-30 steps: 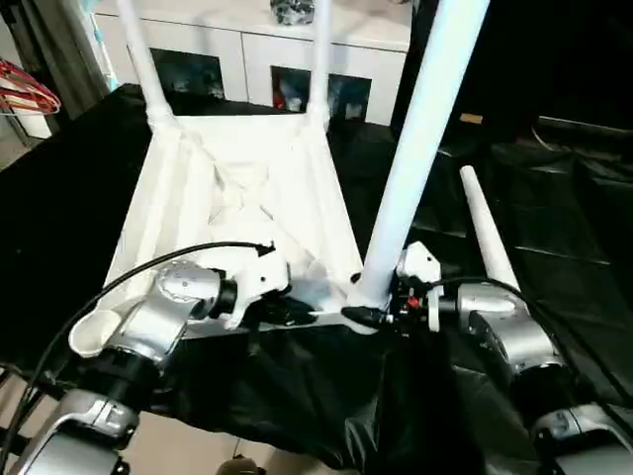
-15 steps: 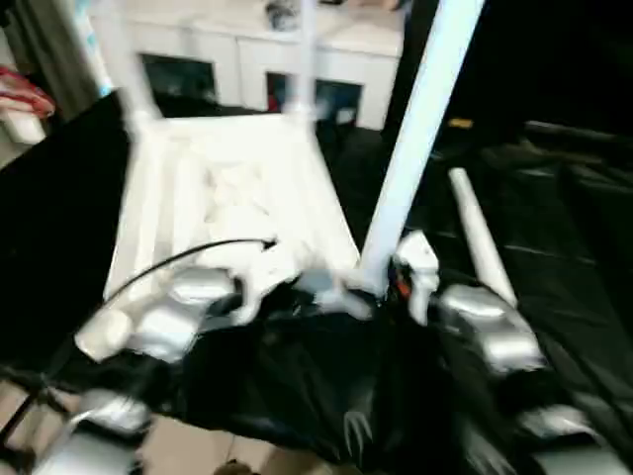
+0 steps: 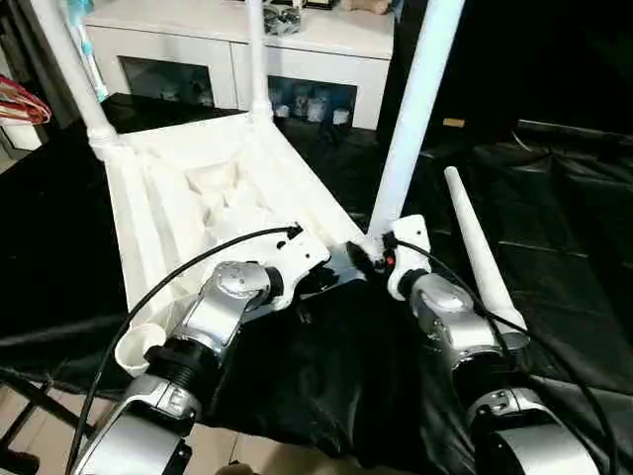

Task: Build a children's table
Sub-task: Rotate leg to tighten

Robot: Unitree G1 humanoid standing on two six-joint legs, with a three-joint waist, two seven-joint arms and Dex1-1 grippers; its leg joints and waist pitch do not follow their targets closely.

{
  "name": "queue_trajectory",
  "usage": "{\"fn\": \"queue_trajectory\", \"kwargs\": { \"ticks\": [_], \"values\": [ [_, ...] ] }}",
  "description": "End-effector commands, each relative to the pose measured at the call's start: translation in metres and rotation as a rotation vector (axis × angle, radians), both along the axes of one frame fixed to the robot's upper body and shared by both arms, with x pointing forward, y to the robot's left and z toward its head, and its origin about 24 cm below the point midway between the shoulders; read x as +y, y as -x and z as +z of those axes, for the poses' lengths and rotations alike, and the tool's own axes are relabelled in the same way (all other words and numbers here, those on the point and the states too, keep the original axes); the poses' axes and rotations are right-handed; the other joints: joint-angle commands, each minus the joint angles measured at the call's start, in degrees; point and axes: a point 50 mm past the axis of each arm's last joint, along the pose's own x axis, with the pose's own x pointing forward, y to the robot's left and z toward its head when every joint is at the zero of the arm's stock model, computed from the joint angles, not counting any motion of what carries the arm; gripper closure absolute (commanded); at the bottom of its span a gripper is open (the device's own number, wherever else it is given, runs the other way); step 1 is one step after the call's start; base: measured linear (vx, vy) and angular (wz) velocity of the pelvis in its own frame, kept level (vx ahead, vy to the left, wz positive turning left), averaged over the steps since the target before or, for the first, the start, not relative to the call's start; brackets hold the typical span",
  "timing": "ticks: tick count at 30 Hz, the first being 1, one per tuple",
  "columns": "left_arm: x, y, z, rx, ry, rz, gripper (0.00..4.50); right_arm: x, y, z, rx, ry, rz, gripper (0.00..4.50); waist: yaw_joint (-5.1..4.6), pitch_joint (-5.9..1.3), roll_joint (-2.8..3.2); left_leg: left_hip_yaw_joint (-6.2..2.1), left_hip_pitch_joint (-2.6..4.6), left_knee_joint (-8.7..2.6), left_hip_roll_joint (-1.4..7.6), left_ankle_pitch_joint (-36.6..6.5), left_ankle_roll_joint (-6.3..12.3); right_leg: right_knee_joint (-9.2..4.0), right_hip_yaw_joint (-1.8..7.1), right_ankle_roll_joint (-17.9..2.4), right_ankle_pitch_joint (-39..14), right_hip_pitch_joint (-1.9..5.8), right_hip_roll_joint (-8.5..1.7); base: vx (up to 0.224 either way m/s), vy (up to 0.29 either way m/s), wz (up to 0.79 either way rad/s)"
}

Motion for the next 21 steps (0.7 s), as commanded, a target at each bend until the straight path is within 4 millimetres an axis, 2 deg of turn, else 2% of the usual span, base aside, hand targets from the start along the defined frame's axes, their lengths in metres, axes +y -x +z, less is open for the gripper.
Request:
{"fn": "queue_trajectory", "kwargs": {
  "ticks": [1, 4, 5, 7, 9, 13, 16, 18, 19, 21],
  "values": [
    [-0.018, 0.009, 0.005, -0.017, 0.05, -0.134, 4.5, 0.026, 0.012, -0.003, 0.005, -0.013, 0.222, 0.64, 0.11, -3.01, 0.46, -0.93, 0.11, -4.15, 1.77, -19.07, 0.1, -5.44, 3.1, -8.1, -19.44, 2.35, -3.86, 0.0, 0.0, 0.0],
    [-0.008, 0.015, 0.004, 0.001, 0.042, -0.207, 4.5, 0.014, 0.018, -0.003, -0.001, -0.001, 0.352, 0.64, 0.09, -3.04, 0.38, -0.84, -0.08, -4.12, 1.79, -17.48, 0.86, -5.13, 3.16, -8.65, -16.89, 2.56, -3.71, 0.0, 0.0, 0.0],
    [-0.005, 0.017, 0.004, 0.005, 0.041, -0.224, 4.5, 0.011, 0.021, -0.003, -0.006, 0.0, 0.393, 0.64, 0.16, -3.27, 0.49, -0.75, 0.11, -3.93, 1.87, -16.22, 1.17, -4.77, 3.25, -9.53, -14.47, 2.52, -3.69, 0.0, 0.0, 0.0],
    [-0.003, 0.018, 0.004, 0.012, 0.041, -0.241, 4.5, 0.009, 0.023, -0.002, -0.012, -0.001, 0.435, 0.64, 0.22, -3.38, 0.52, -0.64, -0.22, -3.7, 1.81, -13.38, 1.89, -4.18, 3.18, -11.04, -9.62, 2.87, -3.54, 0.0, 0.0, 0.0],
    [0.004, 0.022, 0.004, 0.035, 0.042, -0.283, 4.5, 0.002, 0.03, 0.001, -0.027, 0.0, 0.549, 0.64, 0.36, -3.47, 0.62, -0.53, -0.12, -3.52, 1.86, -12.56, 2.63, -3.82, 3.13, -12.14, -6.72, 2.9, -3.39, 0.0, 0.0, 0.0],
    [0.014, 0.027, 0.006, 0.077, 0.041, -0.35, 4.5, -0.007, 0.041, 0.005, -0.019, -0.004, 0.706, 0.64, 0.93, -3.6, 0.53, -0.35, -0.13, -3.21, 2.04, -10.99, 3.96, -3.28, 3.0, -13.73, -3.72, 3.01, -3.3, 0.0, 0.0, 0.0],
    [0.018, 0.029, 0.007, 0.087, 0.033, -0.37, 4.5, -0.01, 0.043, 0.006, -0.012, 0.01, 0.754, 0.64, 1.17, -3.4, 0.44, -0.27, -0.06, -3.28, 2.07, -11.66, 3.86, -3.53, 3.01, -13.66, -5.98, 2.89, -3.4, 0.0, 0.0, 0.0],
    [0.022, 0.029, 0.007, 0.094, 0.022, -0.383, 4.5, -0.012, 0.046, 0.005, 0.001, 0.039, 0.804, 0.64, 1.53, -3.26, 0.33, -0.28, 0.02, -3.42, 2.09, -12.79, 3.34, -3.86, 3.07, -12.81, -9.02, 2.8, -3.53, 0.0, 0.0, 0.0],
    [0.026, 0.03, 0.007, 0.105, 0.015, -0.397, 4.5, -0.014, 0.049, 0.005, 0.017, 0.042, 0.844, 0.9, 1.65, -3.13, 0.2, -0.3, 0.13, -3.59, 2.16, -13.83, 2.78, -4.13, 3.14, -12.01, -11.42, 2.67, -3.56, 0.0, 0.0, 0.0],
    [0.028, 0.031, 0.007, 0.119, 0.012, -0.408, 4.5, -0.015, 0.052, 0.005, 0.034, 0.036, 0.88, 0.98, 1.81, -3.15, 0.26, -0.33, 0.19, -3.62, 2.21, -13.87, 2.59, -4.16, 3.19, -11.42, -12.25, 2.63, -3.54, 0.0, 0.0, 0.0]
  ]
}}
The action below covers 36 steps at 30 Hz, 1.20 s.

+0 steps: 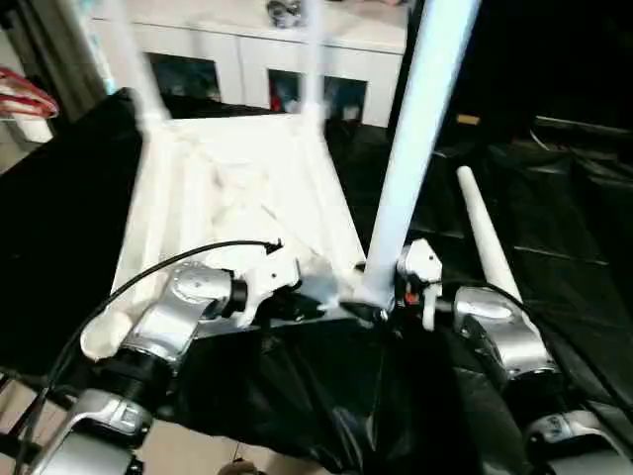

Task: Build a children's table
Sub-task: Rotate leg to tighten

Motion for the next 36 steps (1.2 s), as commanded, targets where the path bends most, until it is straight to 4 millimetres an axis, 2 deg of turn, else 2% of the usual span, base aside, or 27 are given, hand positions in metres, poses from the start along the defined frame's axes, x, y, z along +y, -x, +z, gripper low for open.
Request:
{"fn": "queue_trajectory", "kwargs": {
  "ticks": [1, 2, 3, 4, 7, 8, 11, 12, 13, 14, 15, 16, 17, 19, 20, 21, 22, 23, 25, 26, 27, 28, 31, 32, 35, 36],
  "values": [
    [-0.011, 0.005, 0.0, 0.007, 0.012, -0.062, 4.5, 0.015, 0.011, -0.005, 0.051, 0.001, 0.136, 1.0, 0.02, -3.11, -0.15, -0.4, 0.39, -3.59, 2.08, -13.61, 2.48, -4.16, 3.22, -11.27, -11.6, 2.79, -3.58, 0.0, 0.0, 0.0],
    [-0.01, 0.005, 0.0, 0.012, 0.011, -0.064, 4.5, 0.015, 0.013, -0.005, 0.055, 0.003, 0.149, 1.09, -0.03, -3.12, -0.44, -0.36, 0.31, -3.57, 2.06, -13.43, 2.53, -4.16, 3.21, -11.2, -11.56, 2.84, -3.6, 0.0, 0.0, 0.0],
    [-0.009, 0.006, 0.0, 0.017, 0.01, -0.068, 4.5, 0.015, 0.014, -0.004, 0.062, 0.002, 0.162, 1.09, 0.06, -3.13, -0.35, -0.41, 0.31, -3.57, 2.05, -13.23, 2.53, -4.12, 3.19, -11.13, -11.62, 2.85, -3.62, 0.0, 0.0, 0.0],
    [-0.008, 0.006, 0.0, 0.02, 0.008, -0.07, 4.5, 0.015, 0.015, -0.004, 0.066, 0.001, 0.172, 1.37, 0.08, -3.14, -0.5, -0.4, 0.28, -3.57, 2.09, -12.78, 2.59, -4.13, 3.19, -11.0, -11.4, 2.83, -3.63, 0.0, 0.0, 0.0],
    [-0.006, 0.005, 0.0, 0.018, 0.004, -0.06, 4.5, 0.017, 0.018, -0.006, 0.074, 0.002, 0.178, 1.37, 0.1, -3.24, -0.46, -0.42, 0.29, -3.52, 2.06, -12.35, 2.44, -4.03, 3.18, -11.05, -11.06, 2.8, -3.69, 0.0, 0.0, 0.0],
    [-0.006, 0.005, -0.001, 0.016, 0.006, -0.053, 4.5, 0.018, 0.018, -0.008, 0.076, 0.004, 0.172, 1.56, 0.07, -3.19, -0.46, -0.41, 0.27, -3.53, 2.03, -12.37, 2.4, -4.05, 3.17, -11.07, -11.03, 2.78, -3.66, 0.0, 0.0, 0.0],
    [-0.008, 0.005, -0.001, 0.01, 0.019, -0.03, 4.5, 0.019, 0.018, -0.011, 0.09, 0.003, 0.151, 1.7, 0.06, -3.19, -0.55, -0.44, 0.21, -3.53, 1.97, -12.29, 2.31, -4.09, 3.16, -10.8, -11.54, 2.87, -3.7, 0.0, 0.0, 0.0],
    [-0.011, 0.003, -0.002, -0.003, 0.029, 0.004, 4.5, 0.02, 0.018, -0.014, 0.107, 0.005, 0.116, 1.71, 0.05, -3.15, -0.14, -0.48, 0.24, -3.59, 2.0, -12.59, 2.07, -4.17, 3.17, -10.74, -11.8, 2.81, -3.68, 0.0, 0.0, 0.0],
    [-0.012, 0.002, -0.002, -0.009, 0.031, 0.015, 4.5, 0.021, 0.018, -0.015, 0.111, 0.005, 0.105, 1.72, 0.0, -3.06, -0.27, -0.45, 0.29, -3.65, 1.99, -13.07, 1.99, -4.34, 3.17, -10.58, -12.32, 2.75, -3.66, 0.0, 0.0, 0.0],
    [-0.013, 0.0, -0.003, -0.021, 0.03, 0.047, 4.5, 0.022, 0.016, -0.018, 0.112, 0.015, 0.055, 1.73, 0.01, -2.92, -0.35, -0.47, 0.47, -3.78, 1.97, -14.57, 1.67, -4.62, 3.16, -10.15, -14.63, 2.7, -3.71, 0.0, 0.0, 0.0],
    [-0.014, -0.001, -0.004, -0.027, 0.029, 0.064, 4.5, 0.023, 0.014, -0.02, 0.112, 0.021, 0.027, 1.73, 0.02, -2.86, 0.12, -0.55, 0.59, -3.86, 2.0, -15.36, 1.27, -4.72, 3.2, -9.92, -15.86, 2.58, -3.78, 0.0, 0.0, 0.0],
    [-0.016, -0.003, -0.004, -0.038, 0.028, 0.089, 4.5, 0.024, 0.011, -0.022, 0.106, 0.025, -0.024, 1.74, -0.19, -2.56, 0.51, -0.75, 0.95, -4.12, 1.93, -18.62, 0.16, -5.4, 3.17, -8.91, -20.78, 2.41, -3.93, 0.0, 0.0, 0.0],
    [-0.019, -0.006, -0.005, -0.053, 0.022, 0.131, 4.5, 0.026, 0.006, -0.025, 0.092, 0.031, -0.11, 1.74, -0.46, -2.46, 0.41, -0.78, 1.03, -4.22, 2.0, -19.64, -0.4, -5.63, 3.21, -8.57, -22.35, 2.22, -3.97, 0.0, 0.0, 0.0],
    [-0.023, -0.01, -0.006, -0.069, 0.021, 0.18, 4.5, 0.029, -0.001, -0.028, 0.082, 0.048, -0.221, 1.74, -0.92, -2.13, 0.25, -1.16, 1.48, -4.33, 1.73, -22.94, -1.6, -6.45, 2.82, -6.69, -29.64, 2.05, -4.24, -0.025, 0.001, -0.03],
    [-0.025, -0.011, -0.006, -0.07, 0.032, 0.209, 4.5, 0.032, -0.004, -0.03, 0.082, 0.054, -0.272, 1.75, -1.34, -2.09, 0.11, -1.49, 1.25, -4.38, 1.47, -23.8, -1.71, -6.84, 2.51, -4.75, -33.46, 2.39, -4.29, -0.05, 0.003, -0.07],
    [-0.028, -0.013, -0.006, -0.069, 0.043, 0.235, 4.5, 0.035, -0.007, -0.031, 0.081, 0.055, -0.326, 1.75, -1.56, -1.98, 0.23, -1.59, 1.29, -4.4, 1.52, -24.52, -1.84, -7.04, 2.43, -4.08, -34.98, 2.25, -4.32, 0.0, 0.0, 0.0],
    [-0.03, -0.014, -0.006, -0.076, 0.044, 0.252, 4.5, 0.037, -0.01, -0.032, 0.085, 0.053, -0.369, 1.75, -2.25, -1.93, -0.1, -1.82, 1.78, -4.19, 1.28, -26.31, -1.7, -7.92, 1.95, -2.57, -38.41, 1.87, -4.35, 0.0, 0.0, 0.0],
    [-0.036, -0.019, -0.004, -0.097, 0.046, 0.307, 4.5, 0.046, -0.018, -0.031, 0.099, 0.032, -0.505, 1.75, -2.45, -1.92, -0.68, -1.85, 1.77, -4.23, 1.33, -26.23, -1.49, -8.03, 1.89, -2.34, -38.89, 1.83, -4.37, 0.0, 0.0, 0.0],
    [-0.042, -0.026, -0.002, -0.129, 0.044, 0.372, 4.5, 0.055, -0.026, -0.03, 0.14, 0.004, -0.65, 1.75, -3.01, -1.96, -0.17, -2.17, 1.89, -4.4, 1.2, -26.51, -1.97, -8.2, 1.34, -2.06, -39.38, 1.9, -4.36, -0.025, 0.01, -0.07],
    [-0.045, -0.028, -0.001, -0.139, 0.044, 0.39, 4.5, 0.061, -0.028, -0.029, 0.148, -0.005, -0.674, 1.75, -3.49, -2.03, -0.3, -2.37, 1.57, -4.61, 1.27, -26.88, -2.18, -8.33, 0.98, -1.64, -38.58, 2.29, -4.29, -0.05, 0.02, -0.14],
    [-0.047, -0.029, -0.001, -0.146, 0.042, 0.402, 4.5, 0.064, -0.029, -0.029, 0.149, -0.007, -0.688, 1.75, -3.54, -2.03, 0.04, -2.44, 1.63, -4.69, 1.35, -27.37, -2.13, -8.44, 0.85, -1.64, -37.86, 2.32, -4.31, 0.0, 0.0, 0.0],
    [-0.049, -0.031, 0.0, -0.158, 0.041, 0.42, 4.5, 0.068, -0.03, -0.029, 0.127, 0.009, -0.693, 1.75, -3.53, -2.35, 0.23, -2.39, 1.76, -4.82, 1.58, -27.45, -1.78, -8.33, 0.89, -2.63, -33.61, 2.32, -4.37, 0.0, 0.0, 0.0],
    [-0.055, -0.032, 0.002, -0.166, 0.049, 0.42, 4.5, 0.075, -0.03, -0.025, 0.088, -0.003, -0.676, 1.75, -3.3, -2.24, 0.14, -2.05, 1.78, -4.88, 1.59, -27.13, -1.25, -8.23, 1.22, -3.74, -31.14, 2.02, -4.43, 0.0, 0.0, 0.0],
    [-0.056, -0.031, 0.002, -0.166, 0.051, 0.417, 4.5, 0.075, -0.031, -0.025, 0.088, -0.01, -0.679, 1.2, -3.25, -2.2, 0.16, -1.98, 1.65, -4.95, 1.64, -26.7, -1.0, -8.05, 1.41, -4.28, -30.23, 2.04, -4.42, 0.0, 0.0, 0.0],
    [-0.057, -0.028, 0.002, -0.157, 0.064, 0.367, 4.5, 0.074, -0.032, -0.023, 0.107, -0.053, -0.665, 0.99, -3.15, -2.2, 0.11, -1.78, 1.48, -5.04, 1.64, -25.86, -0.68, -7.77, 1.83, -5.18, -28.59, 2.04, -4.41, 0.0, 0.0, 0.0],
    [-0.057, -0.026, 0.002, -0.154, 0.07, 0.342, 4.5, 0.072, -0.033, -0.022, 0.095, -0.048, -0.657, 0.85, -3.05, -2.21, 0.42, -1.82, 1.41, -5.06, 1.68, -25.5, -0.66, -7.63, 1.9, -5.45, -28.17, 2.13, -4.47, 0.0, 0.0, 0.0]
  ]
}}
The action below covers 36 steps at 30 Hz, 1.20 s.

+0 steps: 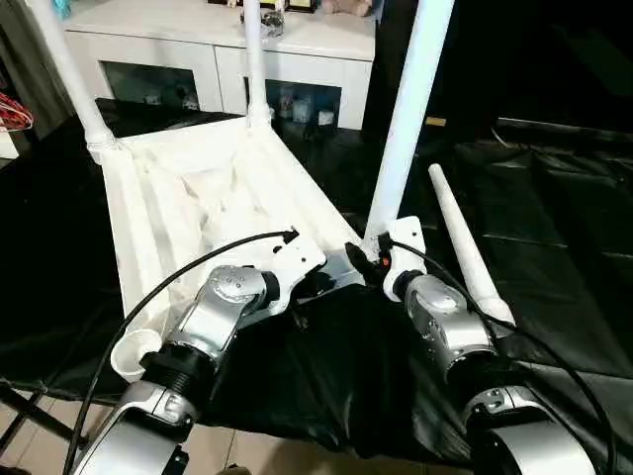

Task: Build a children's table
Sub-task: Rotate leg to tighten

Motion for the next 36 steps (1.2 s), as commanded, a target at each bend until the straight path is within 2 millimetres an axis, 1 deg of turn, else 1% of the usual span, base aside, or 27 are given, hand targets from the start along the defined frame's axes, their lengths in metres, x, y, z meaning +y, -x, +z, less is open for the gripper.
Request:
{"fn": "queue_trajectory", "kwargs": {
  "ticks": [1, 2, 4, 5, 6, 7, 9, 10, 11, 12, 13, 14, 15, 16, 18, 20, 21, 22, 23, 24, 25, 28, 31, 33, 34, 35, 36],
  "values": [
    [-0.02, 0.0, 0.013, -0.059, 0.063, -0.074, 4.5, 0.033, 0.01, -0.007, 0.038, -0.018, 0.164, 0.69, 0.08, -2.38, 0.31, -1.08, 0.65, -4.55, 1.87, -25.51, -0.64, -5.39, 2.91, -5.91, -27.8, 1.17, -4.23, 0.0, 0.0, 0.0],
    [-0.019, 0.003, 0.013, -0.055, 0.067, -0.099, 4.5, 0.03, 0.009, -0.005, 0.02, -0.004, 0.176, 0.61, 0.12, -2.45, 0.41, -1.06, 0.73, -4.53, 1.9, -25.36, -0.75, -5.26, 2.98, -6.29, -26.98, 1.15, -4.23, 0.0, 0.0, 0.0],
    [-0.018, 0.004, 0.013, -0.05, 0.07, -0.118, 4.5, 0.028, 0.008, -0.004, 0.008, 0.005, 0.189, 0.57, 0.15, -2.48, 0.29, -0.95, 0.5, -4.54, 1.94, -24.55, -0.58, -4.95, 3.14, -7.05, -25.35, 1.25, -4.22, 0.0, 0.0, 0.0],
    [-0.015, 0.007, 0.012, -0.039, 0.065, -0.145, 4.5, 0.025, 0.009, -0.003, -0.008, 0.011, 0.227, 0.42, 0.16, -2.46, 0.47, -0.97, 0.43, -4.54, 1.92, -24.36, -0.56, -4.84, 3.19, -7.21, -25.05, 1.33, -4.23, 0.0, 0.0, 0.0],
    [-0.014, 0.007, 0.012, -0.037, 0.063, -0.15, 4.5, 0.024, 0.009, -0.002, -0.011, 0.012, 0.234, 0.42, 0.23, -2.49, 0.27, -0.86, 0.35, -4.47, 1.88, -23.88, -0.27, -4.77, 3.26, -7.27, -25.05, 1.42, -4.25, 0.0, 0.0, 0.0],
    [-0.012, 0.009, 0.012, -0.03, 0.058, -0.172, 4.5, 0.022, 0.01, -0.001, -0.025, 0.016, 0.28, 0.42, 0.24, -2.49, 0.44, -0.82, 0.31, -4.45, 1.87, -23.42, -0.14, -4.69, 3.36, -7.41, -24.78, 1.43, -4.24, 0.0, 0.0, 0.0],
    [-0.01, 0.01, 0.011, -0.022, 0.054, -0.192, 4.5, 0.019, 0.012, 0.0, -0.035, 0.016, 0.327, 0.42, 0.4, -2.71, 0.41, -0.68, 0.21, -4.36, 2.0, -21.5, 0.31, -4.41, 3.47, -8.17, -22.35, 1.6, -4.17, 0.0, 0.0, 0.0],
    [-0.001, 0.016, 0.011, 0.01, 0.043, -0.266, 4.5, 0.009, 0.019, 0.003, -0.053, -0.003, 0.492, 0.42, 0.6, -2.84, 0.33, -0.48, 0.29, -4.18, 1.99, -20.39, 1.1, -4.17, 3.5, -9.0, -20.27, 1.71, -3.96, 0.051, -0.022, 0.06],
    [0.0, 0.016, 0.011, 0.013, 0.041, -0.274, 4.5, 0.008, 0.02, 0.003, -0.052, -0.004, 0.51, 0.42, 0.79, -3.0, 0.36, -0.45, 0.25, -4.04, 2.12, -19.81, 1.49, -3.97, 3.57, -9.3, -19.26, 1.77, -4.01, 0.051, -0.022, 0.06],
    [0.001, 0.017, 0.011, 0.016, 0.039, -0.281, 4.5, 0.007, 0.021, 0.003, -0.051, -0.005, 0.525, 0.42, 0.8, -3.11, 0.38, -0.26, 0.07, -4.0, 2.25, -17.75, 1.94, -3.58, 3.75, -10.4, -15.8, 1.71, -3.91, 0.059, -0.026, 0.08],
    [0.003, 0.018, 0.012, 0.023, 0.039, -0.297, 4.5, 0.005, 0.023, 0.004, -0.053, 0.005, 0.554, 0.42, 0.89, -3.23, 0.51, -0.21, 0.11, -3.9, 2.31, -16.7, 2.01, -3.29, 3.74, -11.22, -13.99, 1.68, -3.84, 0.073, -0.026, 0.08],
    [0.006, 0.019, 0.012, 0.038, 0.036, -0.317, 4.5, 0.002, 0.026, 0.003, -0.049, 0.004, 0.605, 0.42, 1.08, -3.49, 0.49, 0.02, 0.05, -3.48, 2.22, -13.86, 2.52, -2.62, 3.69, -12.8, -9.41, 1.87, -3.6, 0.073, -0.026, 0.08],
    [0.008, 0.02, 0.012, 0.049, 0.034, -0.332, 4.5, 0.0, 0.028, 0.003, -0.046, 0.004, 0.641, 0.42, 1.16, -3.57, 0.41, 0.07, -0.27, -3.32, 2.19, -12.09, 2.86, -2.15, 3.71, -13.47, -6.68, 2.1, -3.51, 0.073, -0.019, 0.01],
    [0.012, 0.022, 0.012, 0.061, 0.026, -0.356, 4.5, -0.003, 0.032, 0.003, -0.034, -0.002, 0.703, 0.42, 1.67, -3.89, 0.19, 0.22, -0.92, -2.61, 1.91, -6.97, 4.46, -0.99, 3.69, -14.65, 0.69, 2.49, -3.31, 0.052, -0.01, -0.02],
    [0.014, 0.023, 0.012, 0.066, 0.024, -0.364, 4.5, -0.004, 0.034, 0.003, -0.03, -0.002, 0.734, 0.42, 2.07, -3.83, 0.29, 0.39, -0.7, -2.32, 1.92, -6.3, 5.61, -0.65, 3.7, -15.64, 3.0, 2.1, -3.17, 0.026, -0.005, -0.01],
    [0.019, 0.024, 0.011, 0.08, 0.015, -0.383, 4.5, -0.009, 0.039, 0.002, -0.016, 0.031, 0.812, 0.42, 2.35, -3.79, 0.24, 0.37, -0.63, -2.39, 2.01, -7.21, 5.77, -0.74, 3.64, -15.65, 1.39, 2.18, -3.18, 0.0, 0.0, 0.0],
    [0.019, 0.024, 0.011, 0.08, 0.015, -0.383, 4.5, -0.009, 0.039, 0.002, -0.016, 0.031, 0.812, 0.42, 2.43, -3.71, 0.3, 0.35, -0.62, -2.49, 2.05, -7.62, 5.62, -0.85, 3.63, -15.45, 0.3, 2.17, -3.22, 0.0, 0.0, 0.0],
    [0.022, 0.026, 0.011, 0.095, 0.011, -0.4, 4.5, -0.011, 0.042, 0.001, -0.002, 0.041, 0.851, 0.42, 2.61, -3.5, 0.16, 0.31, -0.55, -2.75, 2.16, -9.95, 4.6, -1.29, 3.69, -14.46, -4.13, 2.12, -3.36, 0.0, 0.0, 0.0],
    [0.024, 0.027, 0.011, 0.101, 0.01, -0.407, 4.5, -0.011, 0.043, 0.001, 0.004, 0.044, 0.868, 0.42, 2.72, -3.45, 0.19, 0.29, -0.5, -2.82, 2.18, -10.71, 4.25, -1.41, 3.71, -14.09, -5.66, 2.12, -3.39, 0.0, 0.0, 0.0],
    [0.027, 0.028, 0.012, 0.114, 0.009, -0.422, 4.5, -0.013, 0.045, 0.001, 0.017, 0.045, 0.909, 0.68, 2.84, -3.24, 0.1, 0.34, -0.42, -2.97, 2.17, -12.31, 3.62, -1.81, 3.82, -13.3, -8.71, 1.97, -3.45, 0.0, 0.0, 0.0],
    [0.028, 0.028, 0.012, 0.117, 0.009, -0.425, 4.5, -0.013, 0.046, 0.002, 0.021, 0.044, 0.924, 0.68, 3.01, -3.19, 0.13, 0.23, -0.34, -3.15, 2.27, -13.1, 2.98, -1.96, 3.87, -12.5, -11.0, 2.02, -3.55, 0.0, 0.0, 0.0],
    [0.03, 0.029, 0.013, 0.126, 0.007, -0.435, 4.5, -0.013, 0.047, 0.003, 0.027, 0.037, 0.955, 0.88, 3.05, -3.08, 0.01, 0.28, -0.02, -3.31, 2.27, -14.66, 2.11, -2.34, 4.04, -11.71, -14.18, 1.71, -3.54, 0.0, 0.0, 0.0],
    [0.033, 0.029, 0.013, 0.133, 0.001, -0.441, 4.5, -0.012, 0.048, 0.004, 0.032, 0.025, 0.975, 1.15, 3.06, -3.18, 0.04, 0.14, -0.2, -3.38, 2.28, -14.12, 1.87, -2.27, 4.03, -11.26, -14.36, 1.85, -3.57, 0.0, 0.0, 0.0],
    [0.033, 0.029, 0.013, 0.135, -0.002, -0.443, 4.5, -0.011, 0.049, 0.004, 0.037, 0.02, 0.983, 1.2, 3.07, -3.29, 0.01, 0.19, -0.23, -3.27, 2.24, -13.24, 1.89, -2.05, 4.05, -11.59, -12.73, 1.84, -3.51, 0.0, 0.0, 0.0],
    [0.033, 0.029, 0.013, 0.135, -0.001, -0.443, 4.5, -0.011, 0.049, 0.004, 0.038, 0.019, 0.985, 1.45, 3.09, -3.4, 0.09, 0.19, -0.3, -3.17, 2.24, -12.25, 2.07, -1.83, 4.03, -12.05, -10.81, 1.91, -3.49, 0.0, 0.0, 0.0],
    [0.033, 0.029, 0.013, 0.135, -0.001, -0.443, 4.5, -0.01, 0.05, 0.003, 0.042, 0.016, 0.988, 1.45, 3.14, -3.41, 0.3, 0.19, -0.29, -3.15, 2.21, -12.13, 2.09, -1.8, 4.02, -12.23, -10.35, 1.89, -3.47, 0.0, 0.0, 0.0],
    [0.033, 0.029, 0.013, 0.135, -0.001, -0.443, 4.5, -0.01, 0.05, 0.003, 0.043, 0.015, 0.988, 1.51, 3.11, -3.47, 0.14, 0.24, -0.31, -3.07, 2.16, -11.77, 2.18, -1.72, 3.99, -12.43, -9.39, 1.96, -3.4, 0.0, 0.0, 0.0]
  ]
}}
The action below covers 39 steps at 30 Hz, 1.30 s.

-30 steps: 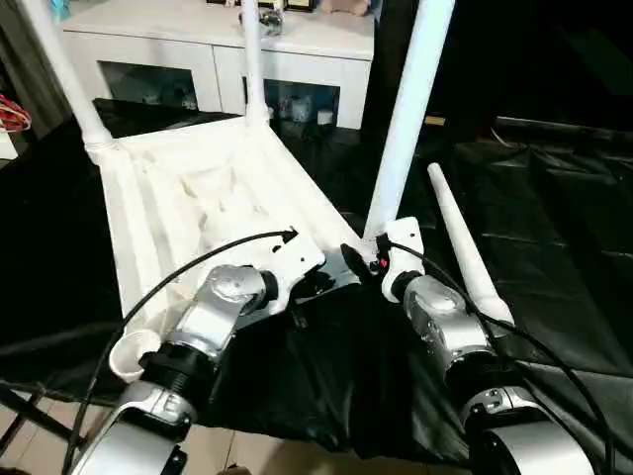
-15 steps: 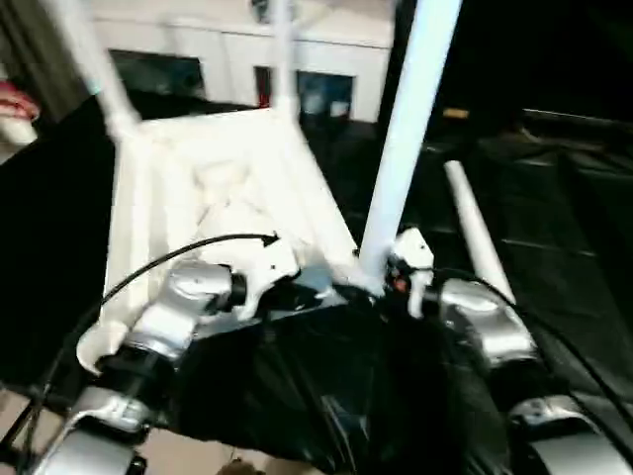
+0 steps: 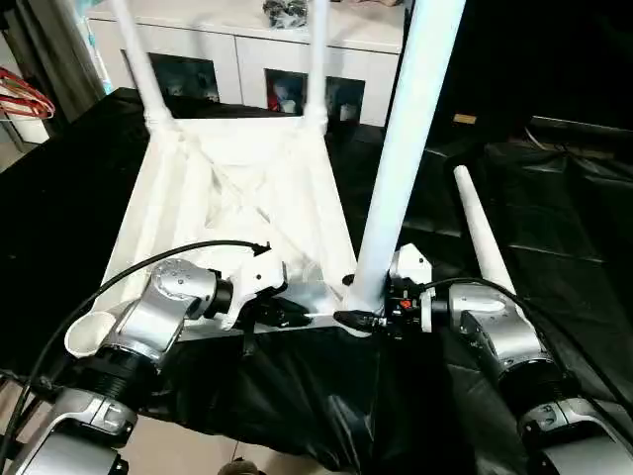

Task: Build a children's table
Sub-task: Rotate leg to tighten

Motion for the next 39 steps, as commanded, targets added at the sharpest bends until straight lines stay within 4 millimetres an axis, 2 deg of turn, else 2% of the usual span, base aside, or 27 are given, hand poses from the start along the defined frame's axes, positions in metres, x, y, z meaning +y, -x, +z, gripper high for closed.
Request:
{"fn": "queue_trajectory", "kwargs": {
  "ticks": [1, 3, 4, 6, 7, 9, 10, 11, 13, 14, 15, 16, 18, 19, 21, 23, 24, 25, 26, 28, 30, 33, 34, 36, 39],
  "values": [
    [-0.016, 0.004, -0.002, -0.006, 0.011, -0.05, 4.5, 0.019, 0.014, -0.012, 0.062, 0.014, 0.11, 1.54, -0.01, -3.5, 0.05, -0.3, 0.22, -3.48, 1.89, -11.4, 2.4, -3.44, 3.1, -11.88, -9.56, 2.89, -3.57, 0.0, 0.0, 0.0],
    [-0.016, 0.004, -0.003, -0.005, 0.011, -0.048, 4.5, 0.019, 0.014, -0.012, 0.065, 0.013, 0.104, 1.64, -0.02, -3.51, 0.07, -0.28, 0.21, -3.46, 1.87, -11.43, 2.47, -3.41, 3.07, -12.09, -9.08, 2.89, -3.57, 0.0, 0.0, 0.0],
    [-0.019, 0.004, -0.005, -0.006, 0.007, -0.031, 4.5, 0.02, 0.013, -0.016, 0.073, 0.013, 0.057, 1.72, -0.07, -3.42, 0.28, -0.29, 0.19, -3.53, 1.88, -12.14, 2.24, -3.57, 3.07, -12.02, -9.93, 2.87, -3.61, 0.0, 0.0, 0.0],
    [-0.021, 0.002, -0.006, -0.012, 0.003, -0.002, 4.5, 0.022, 0.011, -0.018, 0.067, 0.015, 0.016, 1.73, -0.1, -3.24, 0.21, -0.31, 0.31, -3.69, 1.86, -13.71, 1.71, -3.91, 3.1, -11.44, -12.63, 2.79, -3.68, 0.0, 0.0, 0.0],
    [-0.024, -0.002, -0.008, -0.025, 0.002, 0.048, 4.5, 0.024, 0.007, -0.02, 0.057, 0.02, -0.052, 1.74, -0.17, -3.15, 0.4, -0.36, 0.4, -3.82, 1.9, -14.27, 1.24, -4.06, 3.18, -11.16, -13.87, 2.67, -3.79, 0.0, 0.0, 0.0],
    [-0.029, -0.009, -0.009, -0.056, 0.008, 0.144, 4.5, 0.027, 0.0, -0.023, 0.042, 0.022, -0.186, 1.75, -0.54, -2.57, 0.36, -0.61, 0.95, -4.18, 1.73, -19.02, -0.37, -5.26, 3.04, -8.83, -23.6, 2.27, -4.0, -0.027, -0.002, 0.01],
    [-0.031, -0.011, -0.009, -0.066, 0.011, 0.172, 4.5, 0.028, -0.002, -0.023, 0.04, 0.021, -0.227, 1.75, -0.64, -2.51, 0.29, -0.75, 1.4, -4.13, 1.57, -20.96, -0.79, -5.92, 2.91, -7.31, -28.6, 2.07, -4.16, 0.0, 0.0, 0.0],
    [-0.034, -0.017, -0.009, -0.088, 0.015, 0.236, 4.5, 0.03, -0.007, -0.025, 0.048, 0.021, -0.336, 1.76, -0.71, -2.37, 0.44, -0.88, 1.5, -4.16, 1.59, -21.49, -1.11, -6.17, 2.98, -6.78, -29.96, 2.04, -4.34, 0.0, 0.0, 0.0],
    [-0.039, -0.024, -0.009, -0.113, 0.017, 0.336, 4.5, 0.034, -0.013, -0.028, 0.053, 0.022, -0.463, 1.76, -1.29, -2.0, 0.37, -1.29, 1.72, -4.4, 1.42, -24.99, -1.74, -6.84, 2.33, -4.47, -35.24, 1.92, -4.14, -0.03, 0.007, -0.04],
    [-0.042, -0.028, -0.008, -0.125, 0.018, 0.38, 4.5, 0.038, -0.014, -0.03, 0.065, 0.018, -0.52, 1.76, -1.66, -1.99, 0.42, -1.44, 2.28, -4.17, 1.13, -26.86, -1.99, -7.59, 1.83, -2.91, -38.52, 1.66, -4.22, -0.061, 0.014, -0.08],
    [-0.042, -0.028, -0.008, -0.125, 0.018, 0.38, 4.5, 0.038, -0.014, -0.03, 0.065, 0.018, -0.52, 1.76, -1.9, -2.1, 0.36, -1.57, 2.29, -4.14, 1.07, -27.0, -1.87, -7.8, 1.67, -2.51, -38.97, 1.76, -4.33, -0.055, 0.02, -0.06],
    [-0.043, -0.029, -0.008, -0.13, 0.018, 0.403, 4.5, 0.04, -0.015, -0.031, 0.073, 0.015, -0.545, 1.77, -2.2, -2.15, 0.44, -1.73, 2.0, -4.25, 1.07, -27.01, -1.36, -7.96, 1.46, -2.04, -38.6, 1.98, -4.24, 0.0, 0.0, 0.0],
    [-0.05, -0.032, -0.007, -0.138, 0.03, 0.456, 4.5, 0.049, -0.015, -0.031, 0.077, 0.006, -0.6, 1.77, -2.29, -2.31, 0.7, -1.71, 2.2, -4.46, 1.18, -26.95, -0.69, -8.24, 1.25, -2.3, -36.37, 1.96, -4.18, 0.0, 0.0, 0.0],
    [-0.055, -0.034, -0.005, -0.143, 0.04, 0.479, 4.5, 0.056, -0.016, -0.031, 0.069, 0.001, -0.638, 1.77, -2.39, -2.17, 0.7, -1.71, 2.05, -4.58, 1.25, -27.06, -0.72, -8.19, 1.36, -2.49, -35.85, 1.85, -4.12, 0.0, 0.0, 0.0],
    [-0.061, -0.033, -0.005, -0.146, 0.049, 0.476, 4.5, 0.061, -0.016, -0.029, 0.062, -0.016, -0.653, 1.07, -2.54, -2.1, 0.78, -1.81, 2.35, -4.57, 1.18, -28.89, -0.93, -8.39, 1.11, -2.36, -36.29, 1.65, -4.12, 0.0, 0.0, 0.0],
    [-0.068, -0.03, -0.005, -0.141, 0.064, 0.43, 4.5, 0.065, -0.016, -0.027, 0.077, -0.067, -0.66, 1.04, -2.65, -2.21, 0.79, -1.91, 2.01, -4.77, 1.25, -28.92, -0.66, -8.31, 1.15, -2.33, -35.24, 1.95, -4.23, 0.0, 0.0, 0.0],
    [-0.069, -0.029, -0.005, -0.14, 0.065, 0.424, 4.5, 0.065, -0.016, -0.027, 0.08, -0.075, -0.66, 0.97, -2.82, -2.23, 0.84, -2.04, 1.48, -5.09, 1.33, -28.54, -0.52, -8.06, 1.19, -2.47, -33.88, 2.36, -4.19, 0.0, 0.0, 0.0],
    [-0.069, -0.027, -0.005, -0.143, 0.071, 0.399, 4.5, 0.064, -0.017, -0.025, 0.078, -0.086, -0.658, 0.85, -2.83, -2.32, 1.0, -2.11, 1.44, -5.19, 1.42, -28.41, -0.55, -7.98, 1.25, -2.69, -33.02, 2.44, -4.25, 0.0, 0.0, 0.0],
    [-0.069, -0.027, -0.005, -0.143, 0.071, 0.399, 4.5, 0.064, -0.017, -0.025, 0.078, -0.086, -0.658, 0.71, -2.94, -2.35, 0.97, -2.02, 1.48, -5.24, 1.5, -28.23, -0.53, -7.84, 1.45, -3.41, -31.16, 2.29, -4.19, 0.0, 0.0, 0.0],
    [-0.069, -0.024, -0.006, -0.141, 0.073, 0.366, 4.5, 0.061, -0.019, -0.023, 0.06, -0.09, -0.645, 0.52, -2.96, -2.24, 0.79, -1.68, 1.94, -5.04, 1.34, -28.62, -0.19, -7.86, 1.81, -4.55, -30.69, 1.79, -4.15, 0.0, 0.0, 0.0],
    [-0.065, -0.02, -0.006, -0.129, 0.076, 0.314, 4.5, 0.056, -0.02, -0.019, 0.029, -0.081, -0.604, 0.33, -2.87, -2.26, 0.77, -1.67, 1.57, -5.13, 1.36, -27.28, 0.23, -7.72, 1.99, -4.73, -30.54, 2.03, -4.28, 0.0, 0.0, 0.0],
    [-0.062, -0.017, -0.007, -0.12, 0.074, 0.288, 4.5, 0.053, -0.02, -0.017, 0.016, -0.08, -0.574, 0.33, -2.94, -2.42, 0.76, -1.64, 1.2, -5.2, 1.52, -25.46, 0.46, -7.28, 2.22, -5.56, -28.11, 2.31, -4.3, 0.0, 0.0, 0.0],
    [-0.056, -0.013, -0.007, -0.107, 0.071, 0.231, 4.5, 0.045, -0.018, -0.013, -0.011, -0.075, -0.484, 0.33, -2.74, -2.61, 0.83, -1.47, 1.16, -5.1, 1.62, -24.01, 0.78, -6.81, 2.43, -6.65, -24.86, 2.44, -4.17, 0.0, 0.0, 0.0],
    [-0.054, -0.011, -0.007, -0.105, 0.072, 0.215, 4.5, 0.043, -0.018, -0.012, -0.021, -0.072, -0.456, 0.33, -2.84, -2.76, 0.71, -1.21, 0.8, -5.08, 1.72, -21.47, 1.17, -6.18, 2.74, -8.28, -20.44, 2.6, -4.01, 0.0, 0.0, 0.0],
    [-0.048, -0.006, -0.007, -0.081, 0.061, 0.147, 4.5, 0.036, -0.011, -0.008, -0.031, -0.08, -0.304, 0.33, -2.56, -2.93, 0.63, -0.73, 0.98, -4.66, 1.67, -19.4, 2.01, -5.86, 2.99, -9.94, -17.8, 2.49, -3.91, 0.019, -0.008, 0.03]
  ]
}}
